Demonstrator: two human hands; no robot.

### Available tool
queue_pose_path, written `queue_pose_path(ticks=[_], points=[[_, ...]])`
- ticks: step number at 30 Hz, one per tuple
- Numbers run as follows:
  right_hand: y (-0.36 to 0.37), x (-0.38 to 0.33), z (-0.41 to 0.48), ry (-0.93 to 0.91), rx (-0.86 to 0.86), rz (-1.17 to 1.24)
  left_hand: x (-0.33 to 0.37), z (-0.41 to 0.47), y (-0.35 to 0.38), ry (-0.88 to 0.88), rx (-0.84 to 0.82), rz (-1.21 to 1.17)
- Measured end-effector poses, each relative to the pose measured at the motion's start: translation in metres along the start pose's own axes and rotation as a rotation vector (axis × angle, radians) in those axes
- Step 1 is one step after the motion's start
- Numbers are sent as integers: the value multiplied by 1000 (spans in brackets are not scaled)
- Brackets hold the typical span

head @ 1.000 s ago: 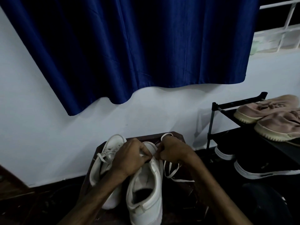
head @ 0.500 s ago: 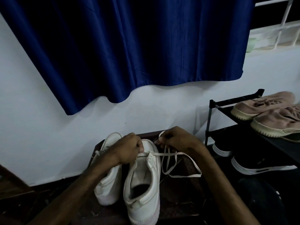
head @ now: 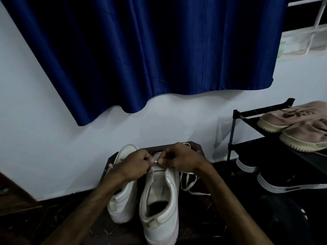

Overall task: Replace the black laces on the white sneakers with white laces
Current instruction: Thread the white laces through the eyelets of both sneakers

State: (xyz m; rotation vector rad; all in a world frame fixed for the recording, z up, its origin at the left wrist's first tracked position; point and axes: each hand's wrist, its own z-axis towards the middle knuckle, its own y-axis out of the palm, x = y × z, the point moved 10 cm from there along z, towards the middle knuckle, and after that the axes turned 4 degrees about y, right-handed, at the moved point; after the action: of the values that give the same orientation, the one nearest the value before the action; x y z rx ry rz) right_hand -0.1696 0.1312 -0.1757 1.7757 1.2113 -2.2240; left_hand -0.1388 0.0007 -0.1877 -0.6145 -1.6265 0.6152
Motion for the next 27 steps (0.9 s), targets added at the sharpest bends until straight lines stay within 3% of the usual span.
queue_pose_path(ticks=[8,12,17,22,27], points=[[1,2,2,-6,-46,-20,4,-3,-5,33,79,56],[-11,9,-1,28,-51,1,23,-10,-4,176,115,131],[-20,27,-6,86,-45,-144,40,-17,1,274,74,218],[-17,23,-9,68,-65,-245,43,-15,4,256,89,298],[-12,25,-8,81,-70,-276,31,-7,18,137,-50,373]])
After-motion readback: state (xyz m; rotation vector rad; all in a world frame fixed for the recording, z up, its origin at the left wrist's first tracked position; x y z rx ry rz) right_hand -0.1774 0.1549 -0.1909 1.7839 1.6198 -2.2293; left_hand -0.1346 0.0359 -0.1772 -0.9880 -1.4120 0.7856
